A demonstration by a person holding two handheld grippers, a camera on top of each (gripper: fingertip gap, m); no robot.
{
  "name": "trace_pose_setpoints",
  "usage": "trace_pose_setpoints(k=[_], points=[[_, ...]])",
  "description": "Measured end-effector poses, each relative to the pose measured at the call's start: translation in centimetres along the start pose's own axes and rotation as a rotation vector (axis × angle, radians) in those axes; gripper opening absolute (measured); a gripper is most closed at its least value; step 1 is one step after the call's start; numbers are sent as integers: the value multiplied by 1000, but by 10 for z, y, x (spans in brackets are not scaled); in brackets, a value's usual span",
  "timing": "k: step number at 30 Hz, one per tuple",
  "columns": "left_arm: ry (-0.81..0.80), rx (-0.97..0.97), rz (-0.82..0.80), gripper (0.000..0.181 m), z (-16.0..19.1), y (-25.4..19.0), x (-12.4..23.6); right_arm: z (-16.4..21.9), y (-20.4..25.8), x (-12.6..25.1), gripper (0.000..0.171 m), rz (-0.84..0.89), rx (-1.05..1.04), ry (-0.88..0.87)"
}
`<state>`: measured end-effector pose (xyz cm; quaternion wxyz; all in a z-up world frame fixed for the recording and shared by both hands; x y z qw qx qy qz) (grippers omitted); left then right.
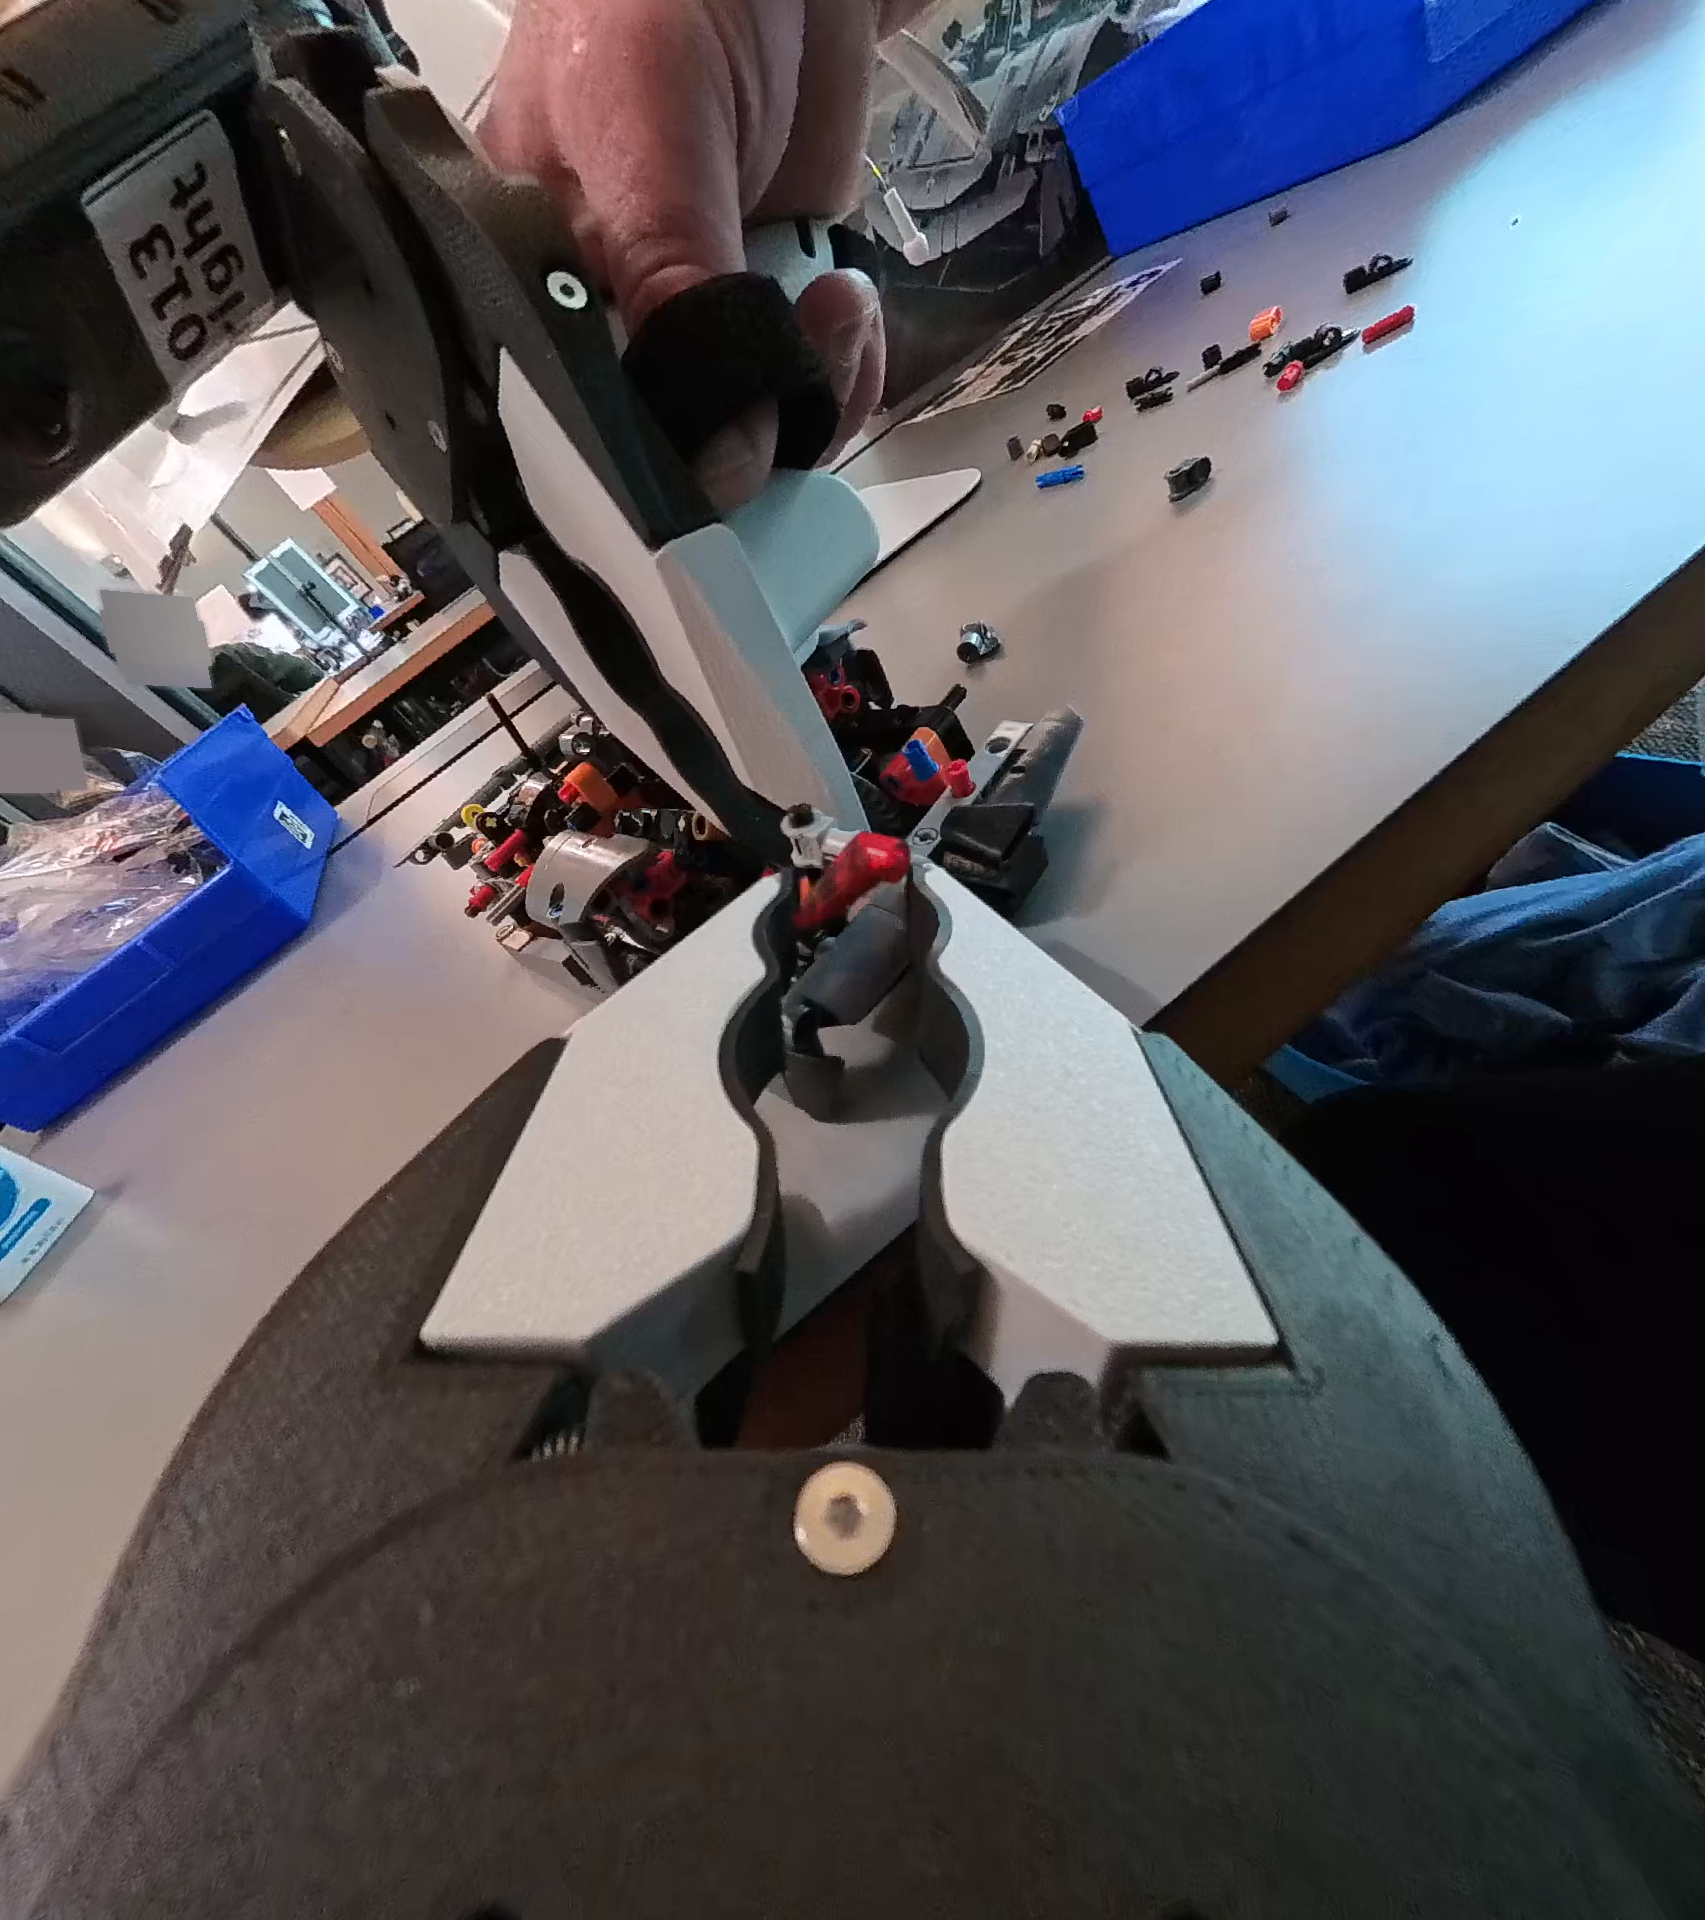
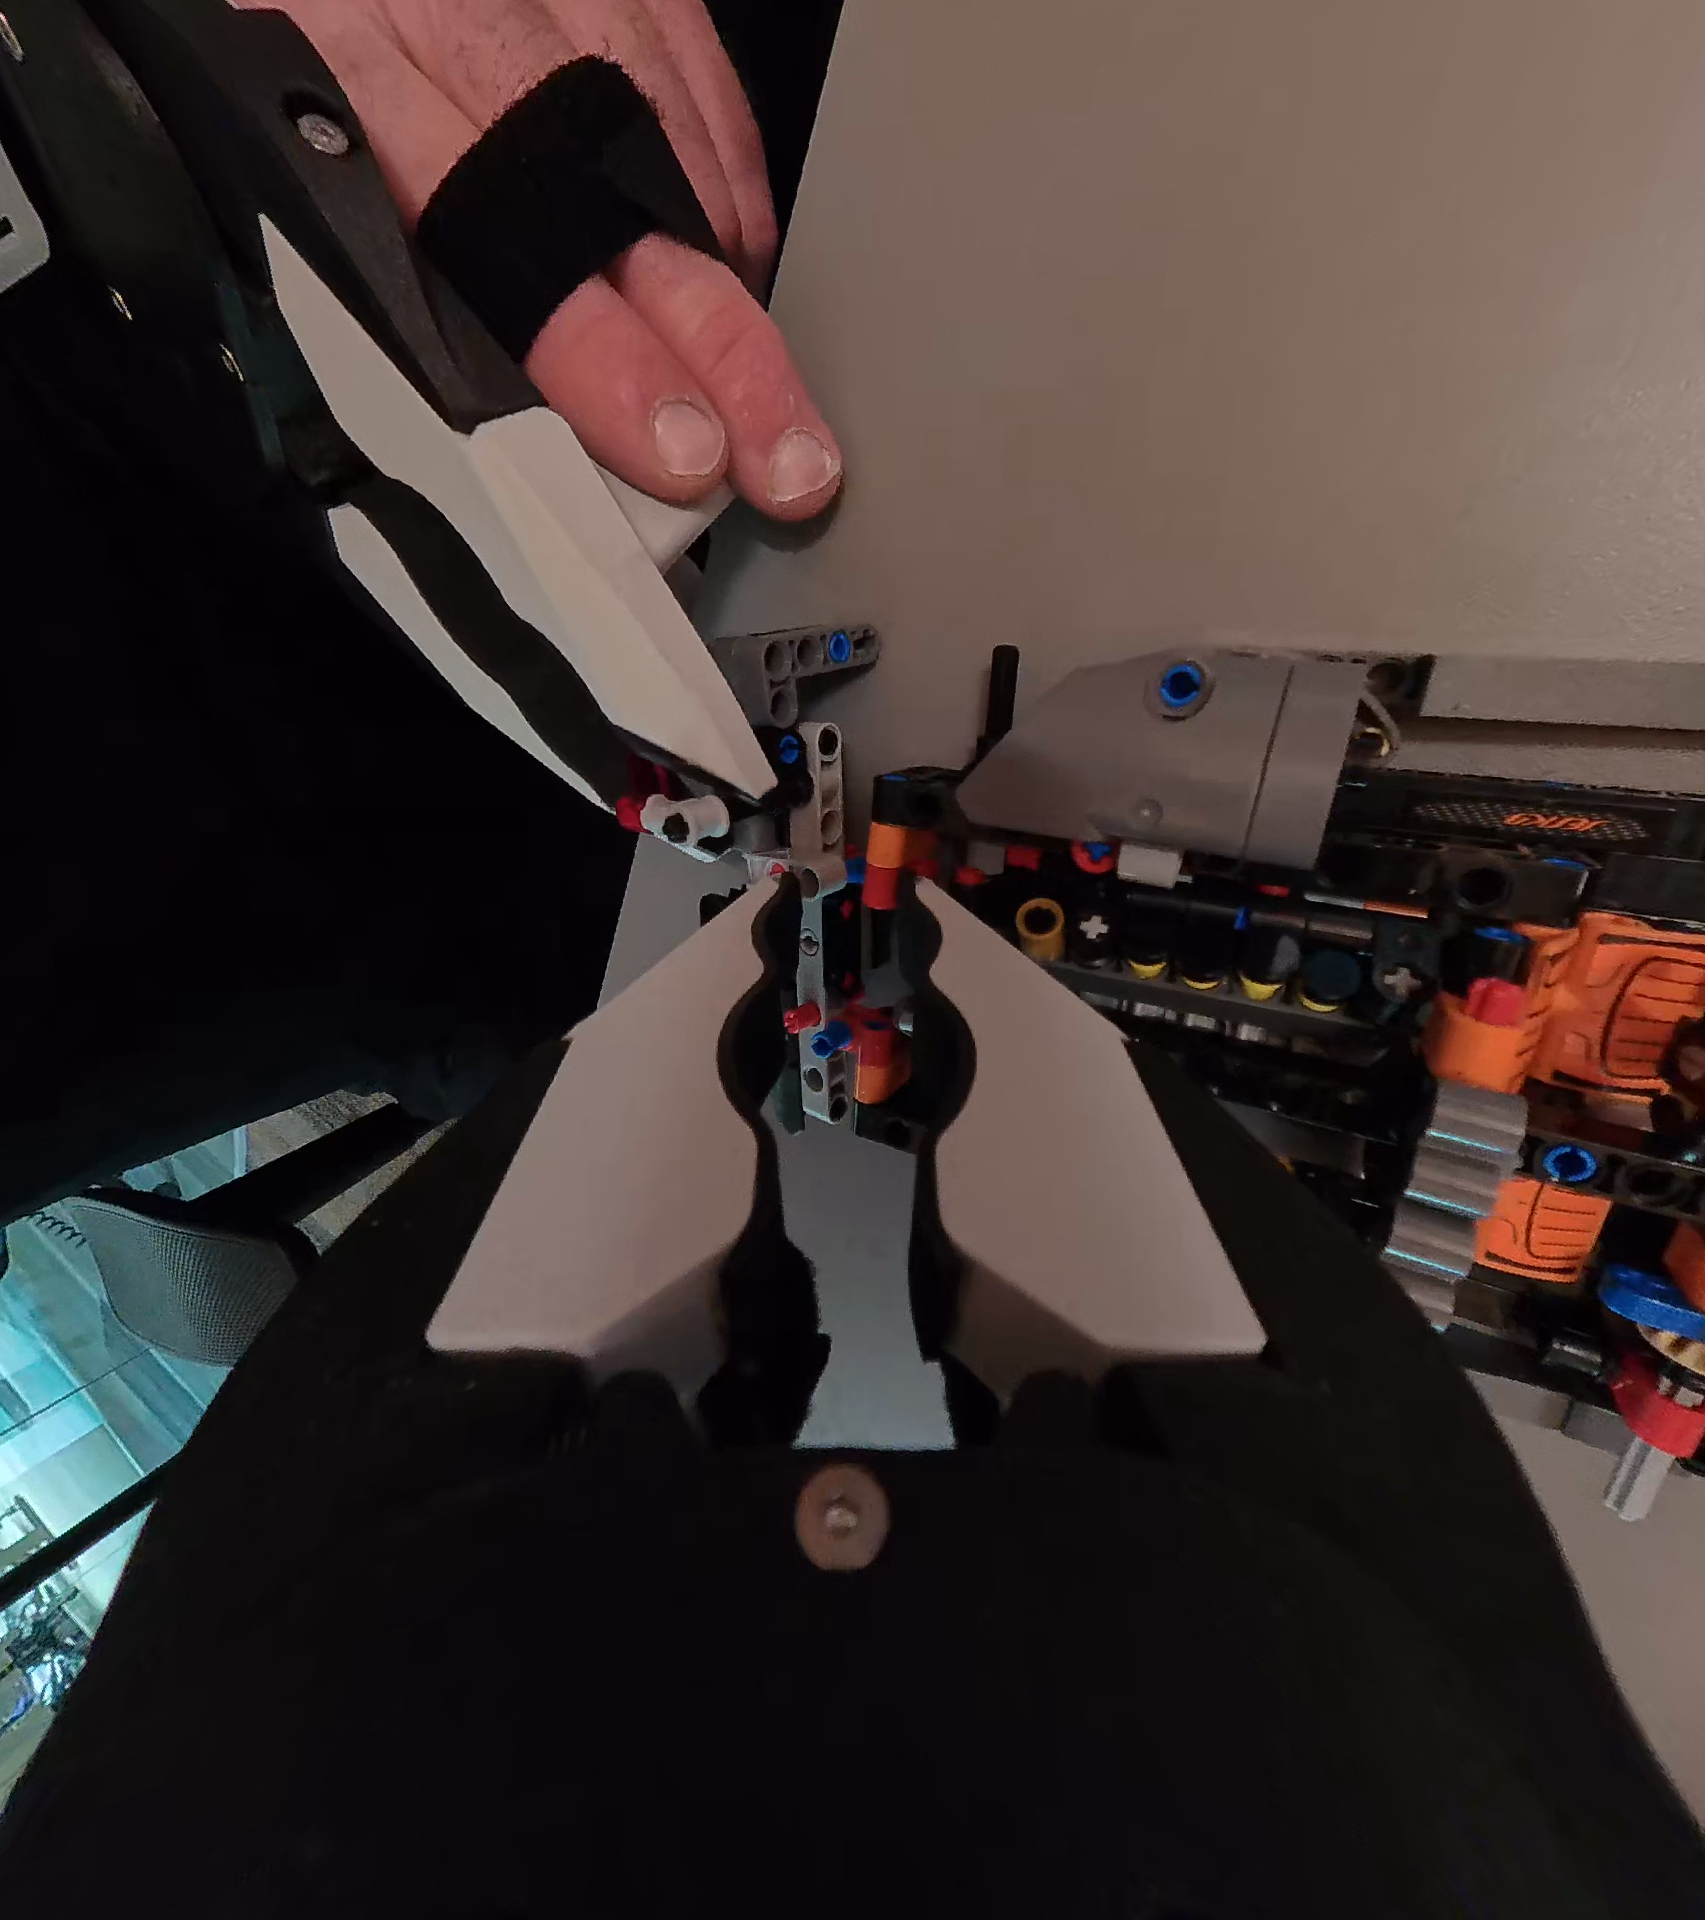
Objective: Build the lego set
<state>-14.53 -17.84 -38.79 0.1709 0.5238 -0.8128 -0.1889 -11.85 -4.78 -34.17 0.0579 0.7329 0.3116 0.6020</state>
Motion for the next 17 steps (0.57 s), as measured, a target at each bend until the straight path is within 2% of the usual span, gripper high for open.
trace_pose_setpoints(k=[17], points=[[-29,-38,30,14,5,1,3,-1,4,0,18,36,-4,8]])
Point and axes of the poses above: each gripper's, where its closed fingertips meet, x back along the fingers, z out of its underside, y = z × x across the jaws, the point moved 8 cm from there along x, back along the fingers, and after that the axes turned 3 degrees about -y, right-handed, at the moved point
